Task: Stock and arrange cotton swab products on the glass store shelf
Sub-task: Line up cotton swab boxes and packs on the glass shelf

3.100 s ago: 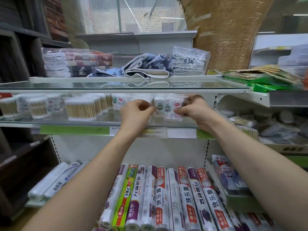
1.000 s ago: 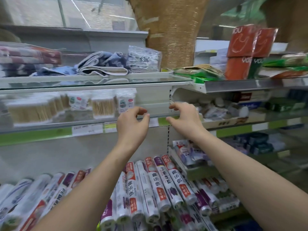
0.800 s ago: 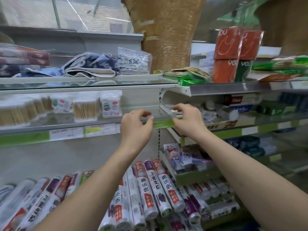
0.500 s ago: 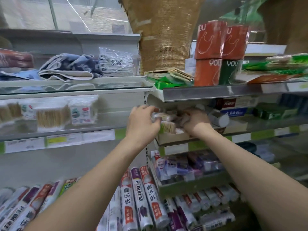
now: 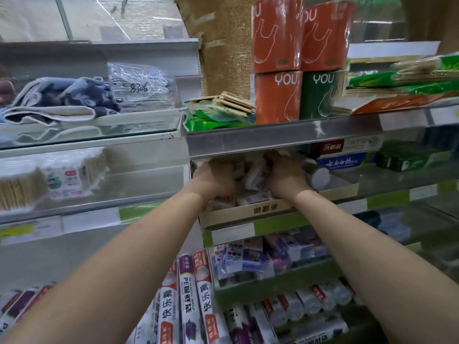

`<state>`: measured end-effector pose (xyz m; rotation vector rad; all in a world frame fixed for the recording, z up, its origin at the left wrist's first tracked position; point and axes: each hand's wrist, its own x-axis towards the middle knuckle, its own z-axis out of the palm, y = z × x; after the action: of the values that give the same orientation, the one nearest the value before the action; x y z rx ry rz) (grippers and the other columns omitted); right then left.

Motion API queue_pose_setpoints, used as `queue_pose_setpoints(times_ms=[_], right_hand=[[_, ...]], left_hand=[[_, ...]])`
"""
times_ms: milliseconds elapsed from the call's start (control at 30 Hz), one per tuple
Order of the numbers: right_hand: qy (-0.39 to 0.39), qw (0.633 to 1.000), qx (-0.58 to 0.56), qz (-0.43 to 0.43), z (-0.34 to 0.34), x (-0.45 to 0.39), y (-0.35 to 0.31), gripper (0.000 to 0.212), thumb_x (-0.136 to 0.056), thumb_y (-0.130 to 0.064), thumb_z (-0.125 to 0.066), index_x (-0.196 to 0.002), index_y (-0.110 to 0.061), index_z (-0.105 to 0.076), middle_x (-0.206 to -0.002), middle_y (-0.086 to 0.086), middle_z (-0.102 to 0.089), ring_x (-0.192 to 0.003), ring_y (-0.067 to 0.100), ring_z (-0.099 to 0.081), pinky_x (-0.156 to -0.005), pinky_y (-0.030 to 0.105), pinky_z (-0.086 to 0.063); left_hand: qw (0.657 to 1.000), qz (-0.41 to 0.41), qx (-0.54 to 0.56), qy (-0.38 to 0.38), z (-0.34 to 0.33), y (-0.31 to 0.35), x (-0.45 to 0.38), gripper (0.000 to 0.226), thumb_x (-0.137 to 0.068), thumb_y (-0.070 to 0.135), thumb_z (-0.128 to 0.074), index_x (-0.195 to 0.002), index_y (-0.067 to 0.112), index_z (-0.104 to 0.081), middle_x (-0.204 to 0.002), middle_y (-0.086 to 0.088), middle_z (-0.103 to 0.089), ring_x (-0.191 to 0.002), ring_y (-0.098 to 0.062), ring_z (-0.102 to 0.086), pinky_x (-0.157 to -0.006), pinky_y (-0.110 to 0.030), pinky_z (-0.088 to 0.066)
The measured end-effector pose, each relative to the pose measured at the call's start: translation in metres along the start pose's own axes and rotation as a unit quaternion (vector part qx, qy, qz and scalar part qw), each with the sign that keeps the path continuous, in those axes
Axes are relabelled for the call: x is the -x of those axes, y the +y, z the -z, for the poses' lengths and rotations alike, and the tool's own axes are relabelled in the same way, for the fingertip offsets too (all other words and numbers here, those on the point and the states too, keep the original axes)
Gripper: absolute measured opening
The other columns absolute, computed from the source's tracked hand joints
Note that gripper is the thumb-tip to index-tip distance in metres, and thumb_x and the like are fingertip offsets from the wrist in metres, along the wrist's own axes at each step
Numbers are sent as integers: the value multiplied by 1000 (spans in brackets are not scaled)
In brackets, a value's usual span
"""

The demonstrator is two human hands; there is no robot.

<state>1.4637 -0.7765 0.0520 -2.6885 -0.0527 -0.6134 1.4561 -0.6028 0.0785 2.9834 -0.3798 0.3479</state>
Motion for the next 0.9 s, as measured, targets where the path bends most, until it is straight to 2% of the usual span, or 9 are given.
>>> queue_pose_setpoints(times_ms=[100, 200, 267, 367, 500, 600, 700, 800, 900], right_hand=[[-1, 999, -36, -5, 6, 4, -2, 34, -90, -18, -61, -123, -18, -65, -124, 11, -66, -113, 33, -61, -95, 44, -53], [24, 983, -173, -50, 15, 8, -4, 23, -92, -16, -63, -114, -15, -68, -120, 9, -69, -109, 29, -64, -94, 40, -54], [23, 951, -292, -97, 20, 13, -6, 13, -90, -21, -69, -102, -16, -69, -110, 7, -71, -101, 28, -67, -84, 38, -57], [23, 894, -421, -151, 27, 25, -16, 10, -88, -23, -75, -89, -20, -65, -98, 2, -69, -91, 24, -65, -62, 27, -52], [22, 845, -502, -184, 26, 39, -32, 14, -88, -14, -74, -90, -19, -61, -92, -2, -65, -88, 19, -60, -82, 33, -51], [7, 816, -540, -205, 23, 51, -48, 28, -81, -20, -79, -104, -14, -66, -99, 3, -70, -95, 25, -66, -89, 43, -56], [-12, 781, -593, -198, 21, 65, -64, 13, -84, -9, -75, -94, -7, -68, -91, 10, -74, -87, 29, -71, -82, 49, -59], [-21, 765, -615, -190, 19, 79, -85, 2, -87, 0, -67, -88, -1, -67, -83, 13, -73, -79, 30, -71, -72, 44, -59], [-23, 746, -640, -185, 16, 88, -109, 7, -89, 1, -64, -94, 6, -66, -87, 17, -73, -74, 29, -70, -63, 41, -59]], left_hand=[[999, 16, 3, 27, -1, -1, 4, 32, -91, 36, -58, -119, 24, -67, -125, -9, -67, -116, -33, -62, -92, -38, -55], [997, 11, 23, 71, 2, 0, 11, 30, -92, 30, -57, -118, 20, -66, -120, -10, -67, -112, -35, -63, -85, -35, -54], [994, 0, 32, 106, 5, 0, 18, 24, -91, 22, -55, -112, 19, -65, -112, -11, -68, -107, -36, -64, -78, -31, -50], [993, 6, 27, 116, 14, 3, 34, 24, -94, 20, -52, -116, 20, -62, -117, -12, -66, -109, -37, -62, -82, -32, -49], [992, 20, 44, 116, 26, -3, 57, 29, -95, 25, -55, -122, 17, -62, -118, -13, -64, -107, -37, -61, -86, -36, -54], [990, 16, 82, 117, 32, -15, 76, 21, -91, 23, -61, -100, 7, -69, -97, -14, -66, -88, -34, -63, -76, -39, -58], [984, 6, 112, 136, 40, -24, 94, 13, -88, 18, -57, -87, 6, -63, -83, -13, -64, -78, -34, -61, -67, -42, -56], [975, -14, 145, 166, 46, -36, 110, 16, -88, 22, -54, -96, 11, -63, -90, -11, -69, -82, -33, -61, -72, -42, -55], [965, -9, 189, 181, 48, -56, 129, 20, -88, 20, -56, -105, 13, -64, -89, -8, -69, -82, -30, -63, -67, -38, -52]])
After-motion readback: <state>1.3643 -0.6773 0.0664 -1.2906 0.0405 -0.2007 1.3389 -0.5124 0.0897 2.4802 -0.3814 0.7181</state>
